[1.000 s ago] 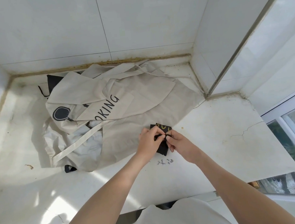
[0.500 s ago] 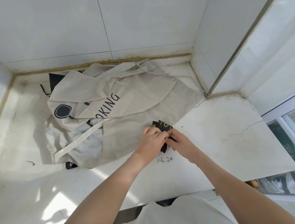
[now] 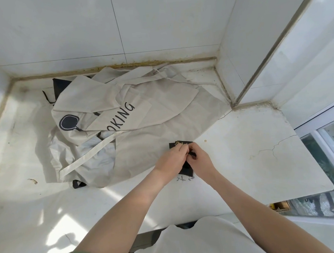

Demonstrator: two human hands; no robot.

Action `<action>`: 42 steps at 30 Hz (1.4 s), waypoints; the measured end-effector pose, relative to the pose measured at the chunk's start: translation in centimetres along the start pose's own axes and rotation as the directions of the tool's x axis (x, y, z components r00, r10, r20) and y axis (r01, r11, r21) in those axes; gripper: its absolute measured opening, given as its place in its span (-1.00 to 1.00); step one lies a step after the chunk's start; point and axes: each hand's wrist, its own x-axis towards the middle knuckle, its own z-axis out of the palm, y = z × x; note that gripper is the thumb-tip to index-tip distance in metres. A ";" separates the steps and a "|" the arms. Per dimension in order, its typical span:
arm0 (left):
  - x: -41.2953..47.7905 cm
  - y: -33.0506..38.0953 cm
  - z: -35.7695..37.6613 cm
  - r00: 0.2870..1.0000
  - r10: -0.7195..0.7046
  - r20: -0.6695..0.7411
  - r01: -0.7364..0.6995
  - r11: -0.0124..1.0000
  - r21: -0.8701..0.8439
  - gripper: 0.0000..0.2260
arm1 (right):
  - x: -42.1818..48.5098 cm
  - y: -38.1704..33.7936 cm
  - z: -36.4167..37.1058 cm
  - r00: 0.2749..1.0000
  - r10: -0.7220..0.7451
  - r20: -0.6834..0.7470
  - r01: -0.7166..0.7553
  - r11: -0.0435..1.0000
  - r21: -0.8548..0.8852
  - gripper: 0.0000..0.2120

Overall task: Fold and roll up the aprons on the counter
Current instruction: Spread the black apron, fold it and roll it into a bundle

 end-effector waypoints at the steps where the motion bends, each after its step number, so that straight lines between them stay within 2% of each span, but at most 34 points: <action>1: 0.0 -0.3 0.2 0.999 0.035 -0.010 -0.034 0.998 0.049 -0.84 | 0.1 -0.1 0.1 1.000 0.003 0.022 -0.002 1.000 -0.027 -0.76; 3: -0.3 -0.2 -0.1 0.994 0.095 -0.059 -0.088 0.991 0.103 -0.91 | 0.2 -0.4 0.1 0.993 0.062 0.095 -0.064 0.998 0.014 -0.79; 5: -0.7 -0.2 -0.4 0.985 0.143 -0.099 -0.137 0.988 0.065 -0.91 | 0.3 -0.7 -0.1 0.967 0.155 0.204 -0.187 0.972 0.145 -0.80; 7: -0.9 -0.3 -0.1 0.976 0.168 -0.140 -0.157 0.984 0.089 -0.91 | 0.7 -1.2 -0.6 0.942 0.186 0.278 -0.259 0.931 0.257 -0.78; 12: 0.0 -0.8 0.0 0.969 0.166 -0.185 -0.142 0.980 0.137 -0.86 | 1.2 -1.7 -0.7 0.925 0.304 0.229 -0.379 0.790 0.482 -0.75; 14: -0.1 -0.8 0.3 0.969 0.151 -0.193 -0.140 0.988 0.072 -0.84 | 1.3 -1.4 -0.7 0.913 0.348 0.214 -0.408 0.751 0.520 -0.77; 18: 0.0 -1.1 0.0 0.988 0.036 -0.151 -0.045 0.997 -0.056 -0.72 | 1.8 -0.8 -0.6 0.915 0.314 0.252 -0.397 0.811 0.431 -0.76; 21: 0.4 -0.9 -0.3 0.992 -0.073 -0.106 0.054 0.984 -0.168 -0.78 | 2.0 -0.6 -1.0 0.906 0.296 0.304 -0.412 0.785 0.463 -0.77; 23: 0.5 -0.9 -0.3 0.977 -0.205 -0.054 0.184 0.947 -0.263 -0.70 | 2.1 -0.3 -1.2 0.900 0.285 0.329 -0.420 0.768 0.483 -0.77; 24: 0.5 -0.9 -0.5 0.969 -0.232 -0.081 0.203 0.942 -0.267 -0.62 | 2.1 -0.2 -1.3 0.903 0.277 0.329 -0.413 0.772 0.483 -0.77; 25: 0.5 -1.0 -0.5 0.958 -0.239 -0.159 0.196 0.950 -0.244 -0.53 | 2.2 -0.2 -1.3 0.906 0.270 0.325 -0.403 0.785 0.471 -0.76; 27: 0.6 -1.5 -0.3 0.954 -0.172 -0.246 0.161 0.985 -0.064 -0.46 | 2.3 -0.2 -1.2 0.913 0.279 0.299 -0.389 0.815 0.430 -0.77; 29: 0.7 -1.8 -0.2 0.963 -0.094 -0.252 0.113 0.992 0.061 -0.58 | 2.4 -0.2 -1.0 0.918 0.297 0.262 -0.385 0.823 0.418 -0.78; 32: 0.1 -1.9 0.2 0.954 -0.012 -0.300 0.053 0.990 0.130 -0.84 | 2.2 -0.2 -0.6 0.922 0.304 0.238 -0.381 0.821 0.426 -0.78; 34: 0.0 -1.9 0.2 0.946 0.042 -0.322 0.007 0.989 0.150 -0.83 | 2.0 -0.6 -0.3 0.925 0.329 0.189 -0.379 0.817 0.434 -0.77; 36: -0.3 -2.5 0.4 0.956 0.078 -0.284 -0.042 0.991 0.130 -0.85 | 2.0 -0.8 -0.1 0.919 0.389 0.070 -0.379 0.816 0.437 -0.78; 38: -0.9 -3.2 0.3 0.979 0.053 -0.195 -0.048 0.998 0.028 -0.87 | 2.1 -0.4 -0.1 0.899 0.436 -0.044 -0.384 0.832 0.400 -0.80; 42: -1.7 -3.3 -0.7 0.992 -0.122 0.022 0.124 0.977 -0.175 -0.84 | 1.9 -0.1 0.1 0.890 0.452 -0.066 -0.416 0.863 0.287 -0.75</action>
